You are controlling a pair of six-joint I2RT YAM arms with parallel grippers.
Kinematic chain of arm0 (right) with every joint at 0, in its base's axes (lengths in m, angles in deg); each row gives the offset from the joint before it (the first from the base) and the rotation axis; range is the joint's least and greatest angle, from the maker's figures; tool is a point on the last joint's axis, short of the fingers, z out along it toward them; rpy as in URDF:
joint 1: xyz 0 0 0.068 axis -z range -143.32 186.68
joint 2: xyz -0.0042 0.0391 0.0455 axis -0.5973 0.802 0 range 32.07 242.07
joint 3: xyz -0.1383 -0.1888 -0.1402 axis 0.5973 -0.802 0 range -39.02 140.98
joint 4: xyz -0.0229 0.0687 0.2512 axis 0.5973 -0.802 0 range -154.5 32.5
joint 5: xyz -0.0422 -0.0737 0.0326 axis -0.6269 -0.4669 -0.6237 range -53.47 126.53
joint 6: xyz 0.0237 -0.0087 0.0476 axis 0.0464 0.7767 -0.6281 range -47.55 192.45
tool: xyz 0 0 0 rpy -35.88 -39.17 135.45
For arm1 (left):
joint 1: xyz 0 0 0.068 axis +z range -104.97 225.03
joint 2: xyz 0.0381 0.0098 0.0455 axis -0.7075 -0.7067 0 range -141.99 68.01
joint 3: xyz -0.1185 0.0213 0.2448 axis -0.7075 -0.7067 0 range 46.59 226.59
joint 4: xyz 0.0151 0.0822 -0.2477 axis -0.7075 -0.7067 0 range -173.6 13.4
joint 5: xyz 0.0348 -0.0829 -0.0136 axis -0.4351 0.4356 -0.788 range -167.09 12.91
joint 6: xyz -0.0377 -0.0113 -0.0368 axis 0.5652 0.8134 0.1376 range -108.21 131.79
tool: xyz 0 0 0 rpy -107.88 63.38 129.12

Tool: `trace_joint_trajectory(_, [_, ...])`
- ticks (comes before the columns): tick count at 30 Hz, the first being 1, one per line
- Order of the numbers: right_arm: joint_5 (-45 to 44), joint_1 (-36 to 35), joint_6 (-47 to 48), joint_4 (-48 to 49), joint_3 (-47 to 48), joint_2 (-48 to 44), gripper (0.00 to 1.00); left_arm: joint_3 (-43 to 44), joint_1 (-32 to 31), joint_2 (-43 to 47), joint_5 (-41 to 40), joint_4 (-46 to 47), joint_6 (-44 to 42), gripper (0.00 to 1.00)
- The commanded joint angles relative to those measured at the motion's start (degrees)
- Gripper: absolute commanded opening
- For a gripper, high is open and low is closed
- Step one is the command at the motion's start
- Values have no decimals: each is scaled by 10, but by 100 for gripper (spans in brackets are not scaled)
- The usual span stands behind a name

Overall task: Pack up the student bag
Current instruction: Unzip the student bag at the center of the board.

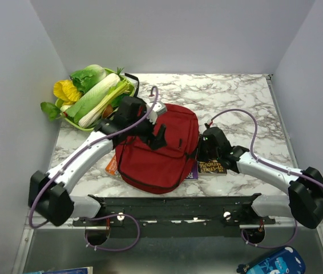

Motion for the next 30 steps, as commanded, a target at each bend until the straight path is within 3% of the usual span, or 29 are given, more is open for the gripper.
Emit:
trace_joint_trajectory(1, [-19,-17,-13,-5,4,-35,1,38,-48,-113,-33,94,52,98])
trace_joint_trajectory(7, [-28,-25,-9,-14,0,-84,1,90,-69,-211,-21,110,93,98])
trace_joint_trajectory(19, [-41,-39,-1,-10,-16,-99,1,93,-95,-263,-51,145,139,98])
trace_joint_trajectory(30, [-52,-42,9,-15,-9,-110,1,88,-115,-278,-98,128,112,77])
